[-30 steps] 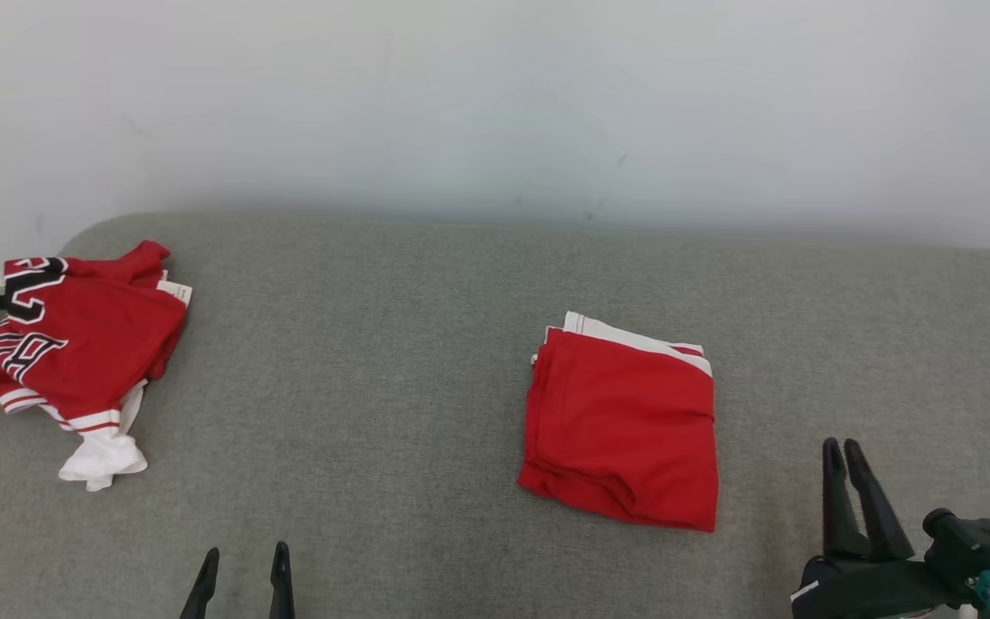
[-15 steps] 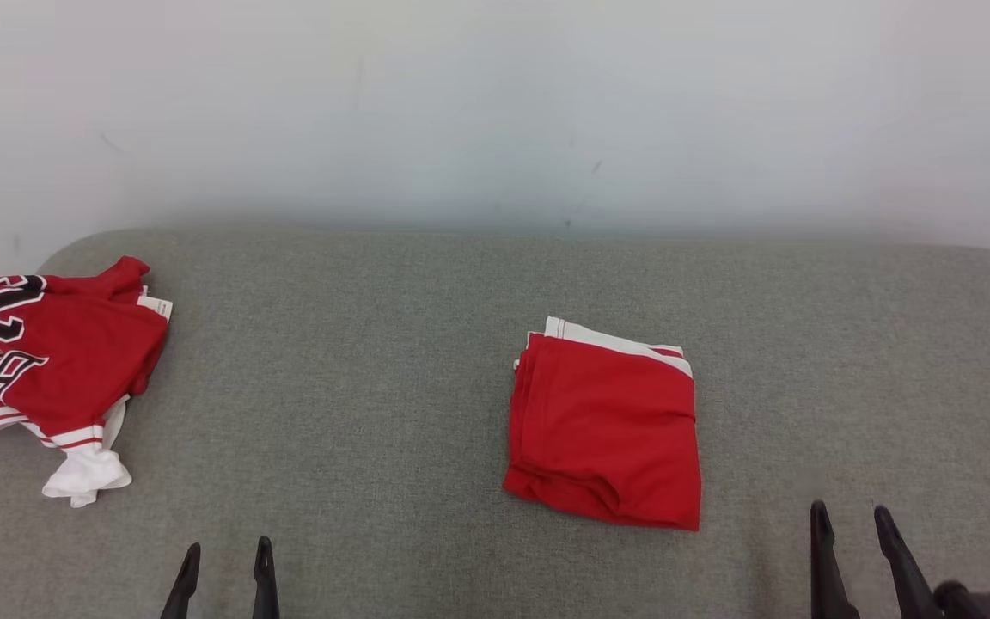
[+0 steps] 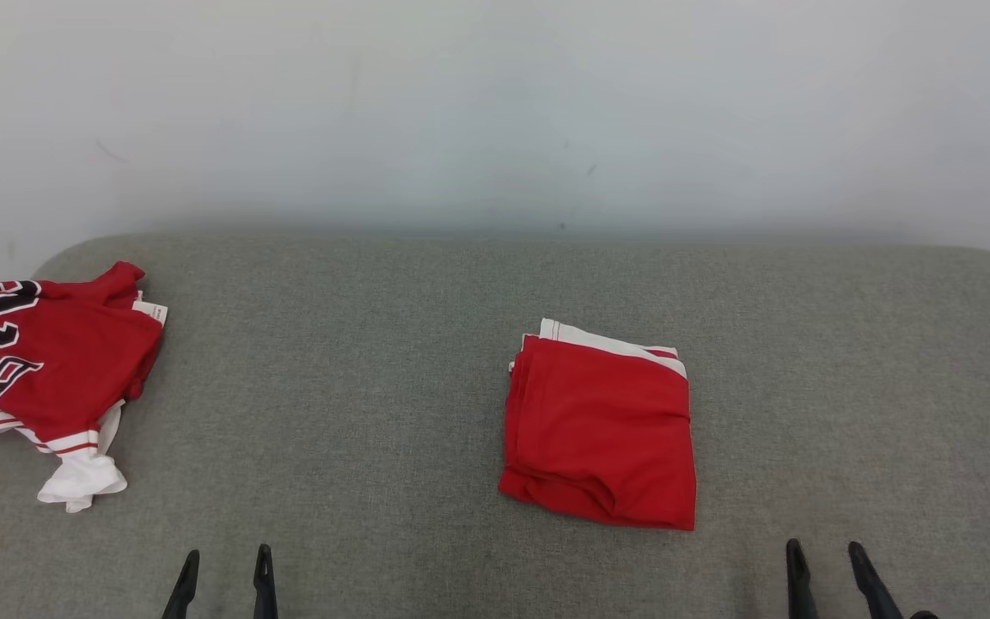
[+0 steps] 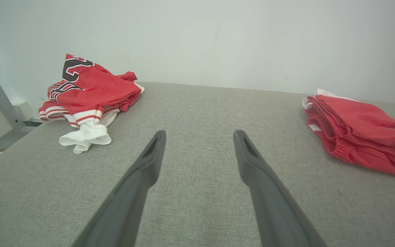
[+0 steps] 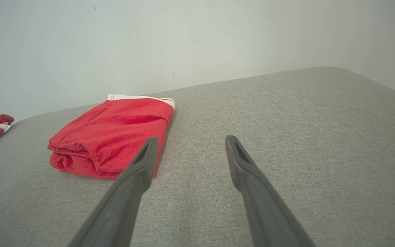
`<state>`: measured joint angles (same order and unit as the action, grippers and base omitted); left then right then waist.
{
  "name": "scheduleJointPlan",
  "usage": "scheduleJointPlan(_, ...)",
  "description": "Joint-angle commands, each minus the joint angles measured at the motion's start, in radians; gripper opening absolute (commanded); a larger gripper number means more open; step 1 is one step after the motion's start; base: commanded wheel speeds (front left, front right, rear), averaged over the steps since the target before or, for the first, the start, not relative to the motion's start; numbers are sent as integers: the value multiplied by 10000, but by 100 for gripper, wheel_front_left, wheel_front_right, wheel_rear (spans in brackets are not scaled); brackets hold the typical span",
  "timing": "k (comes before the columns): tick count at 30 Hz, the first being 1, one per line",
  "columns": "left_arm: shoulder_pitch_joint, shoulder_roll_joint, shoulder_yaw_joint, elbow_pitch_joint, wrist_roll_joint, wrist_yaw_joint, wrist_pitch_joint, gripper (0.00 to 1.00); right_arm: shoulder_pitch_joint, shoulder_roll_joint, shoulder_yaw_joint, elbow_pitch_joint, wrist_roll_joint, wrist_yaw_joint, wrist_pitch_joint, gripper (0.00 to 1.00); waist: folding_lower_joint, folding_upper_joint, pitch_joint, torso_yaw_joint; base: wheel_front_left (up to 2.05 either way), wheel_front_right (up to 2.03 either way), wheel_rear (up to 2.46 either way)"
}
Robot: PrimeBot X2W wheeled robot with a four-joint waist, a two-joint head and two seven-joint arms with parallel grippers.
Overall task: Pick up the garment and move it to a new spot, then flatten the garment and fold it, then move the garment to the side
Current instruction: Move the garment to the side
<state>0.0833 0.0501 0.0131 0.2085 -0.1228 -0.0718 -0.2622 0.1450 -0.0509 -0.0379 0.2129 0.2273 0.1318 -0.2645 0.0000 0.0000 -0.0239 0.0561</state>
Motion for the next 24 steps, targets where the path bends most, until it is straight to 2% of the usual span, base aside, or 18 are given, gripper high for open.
scheduleJointPlan(1,184,3,24,-54,36,-10,-12,100,64,6,77,-27,40,-17,-24,100,0,0,4,-17,0,0,0)
scheduleJointPlan(24,99,3,25,-81,114,29,-12,100,-50,2,193,-86,46,-18,-23,100,0,0,56,-58,0,0,0)
